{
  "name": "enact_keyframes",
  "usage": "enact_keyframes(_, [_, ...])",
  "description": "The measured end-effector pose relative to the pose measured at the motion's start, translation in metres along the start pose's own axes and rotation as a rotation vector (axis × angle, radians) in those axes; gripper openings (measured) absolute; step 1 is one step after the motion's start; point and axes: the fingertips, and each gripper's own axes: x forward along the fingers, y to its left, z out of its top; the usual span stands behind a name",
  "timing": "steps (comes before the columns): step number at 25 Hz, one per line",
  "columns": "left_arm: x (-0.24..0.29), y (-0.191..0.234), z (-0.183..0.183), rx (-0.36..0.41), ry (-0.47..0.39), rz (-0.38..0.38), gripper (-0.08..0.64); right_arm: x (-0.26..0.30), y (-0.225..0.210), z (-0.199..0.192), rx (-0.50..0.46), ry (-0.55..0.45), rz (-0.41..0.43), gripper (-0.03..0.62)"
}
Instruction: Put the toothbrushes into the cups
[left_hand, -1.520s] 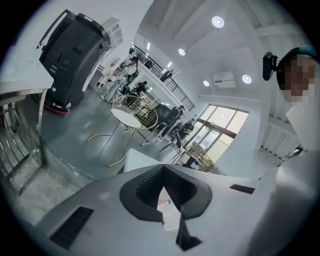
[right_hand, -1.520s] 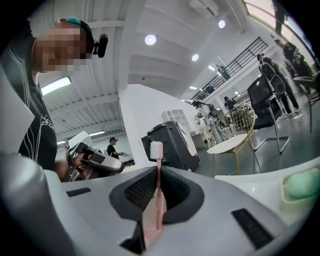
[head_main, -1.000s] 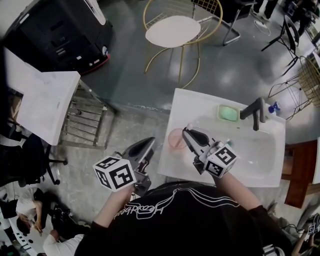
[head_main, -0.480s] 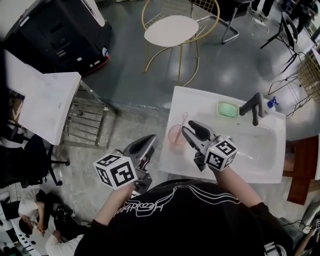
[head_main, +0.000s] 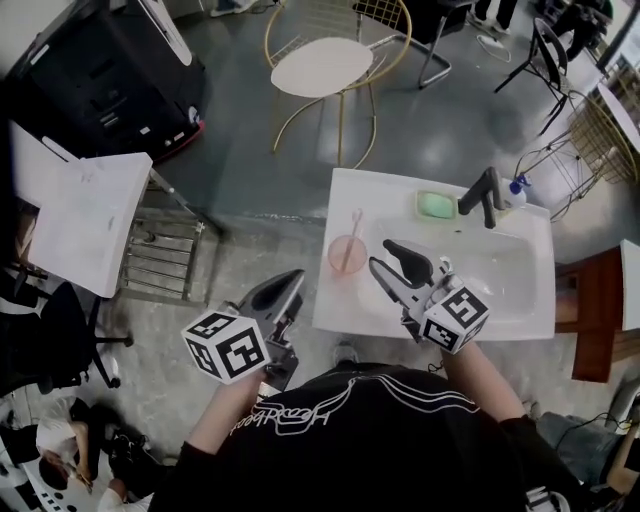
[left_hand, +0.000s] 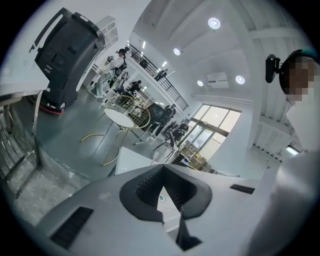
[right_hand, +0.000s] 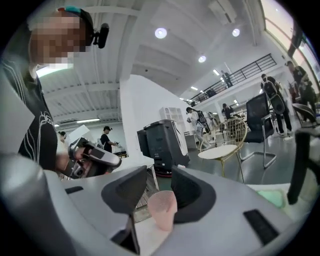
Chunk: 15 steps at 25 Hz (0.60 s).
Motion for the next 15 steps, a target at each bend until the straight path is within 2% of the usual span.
enact_keyframes(2, [-0.009, -0.011, -0.001, 0.033, -0.003, -0.02, 0.005, -0.015, 0.023, 0.016, -0.027, -0.017, 0.015, 0.166])
enact_keyframes(8, [-0.047, -0.044, -0.02, 0.135, 0.017, -0.083, 0.005, -0.053, 0.093, 0.045, -0.024, -0.078, 0.029, 0.061])
enact_keyframes(11, [-0.071, -0.058, -0.029, 0.18, 0.007, -0.114, 0.005, -0.066, 0.127, 0.046, 0.002, -0.08, 0.039, 0.042])
enact_keyframes(15, [-0.097, -0.075, -0.038, 0.199, -0.008, -0.157, 0.005, -0.078, 0.167, 0.036, 0.052, -0.034, 0.056, 0.029])
